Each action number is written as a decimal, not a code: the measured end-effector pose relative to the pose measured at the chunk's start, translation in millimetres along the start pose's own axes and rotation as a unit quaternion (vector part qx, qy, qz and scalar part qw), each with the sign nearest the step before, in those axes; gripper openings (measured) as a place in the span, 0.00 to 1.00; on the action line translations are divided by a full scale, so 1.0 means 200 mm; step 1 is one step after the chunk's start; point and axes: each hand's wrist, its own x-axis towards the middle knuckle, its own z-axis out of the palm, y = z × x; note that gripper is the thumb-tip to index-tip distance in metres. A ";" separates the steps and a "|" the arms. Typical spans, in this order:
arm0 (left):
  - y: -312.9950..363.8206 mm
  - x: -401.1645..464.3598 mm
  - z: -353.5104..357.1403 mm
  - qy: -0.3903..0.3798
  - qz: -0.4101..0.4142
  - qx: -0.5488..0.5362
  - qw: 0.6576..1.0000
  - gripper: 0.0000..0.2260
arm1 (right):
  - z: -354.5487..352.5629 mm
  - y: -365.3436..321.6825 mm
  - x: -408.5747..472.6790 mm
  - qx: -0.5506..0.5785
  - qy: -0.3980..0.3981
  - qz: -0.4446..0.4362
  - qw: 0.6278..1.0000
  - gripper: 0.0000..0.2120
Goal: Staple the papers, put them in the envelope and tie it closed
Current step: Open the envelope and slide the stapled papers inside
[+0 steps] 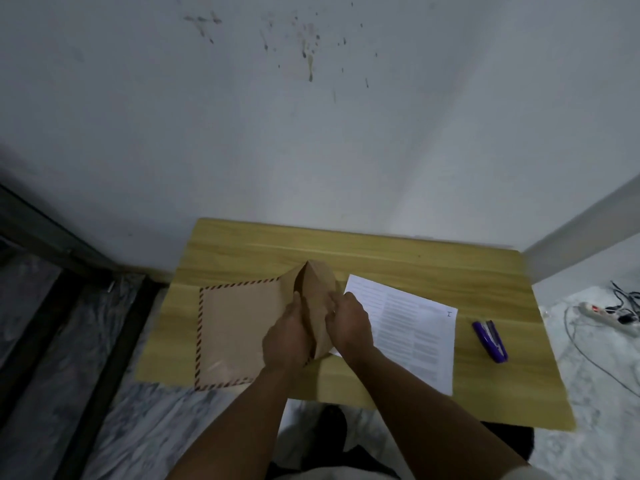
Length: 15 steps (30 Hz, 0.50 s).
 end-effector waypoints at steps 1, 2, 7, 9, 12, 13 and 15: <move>0.00 -0.01 0.01 0.000 0.006 0.003 1.000 0.37 | 0.01 0.01 0.00 0.005 0.003 -0.009 1.000 0.18; 0.00 -0.01 0.02 0.001 0.013 0.009 1.000 0.39 | 0.01 0.02 0.00 0.014 0.011 -0.017 1.000 0.16; -0.01 0.00 0.06 -0.006 0.025 0.029 0.999 0.45 | 0.02 0.06 -0.01 0.070 0.037 -0.019 0.997 0.11; -0.02 0.01 0.07 -0.009 0.035 0.035 0.999 0.45 | 0.02 0.06 0.00 0.083 0.044 -0.022 0.995 0.11; 0.01 0.02 0.07 -0.009 0.044 0.033 0.998 0.43 | 0.00 0.05 0.02 0.090 0.052 -0.030 0.994 0.12; 0.02 0.02 0.06 -0.009 0.044 0.026 0.999 0.42 | -0.01 0.05 0.02 0.087 0.054 -0.033 0.994 0.13; 0.04 0.03 0.05 -0.008 0.039 0.015 0.999 0.41 | -0.02 0.06 0.04 0.077 0.050 -0.030 0.995 0.15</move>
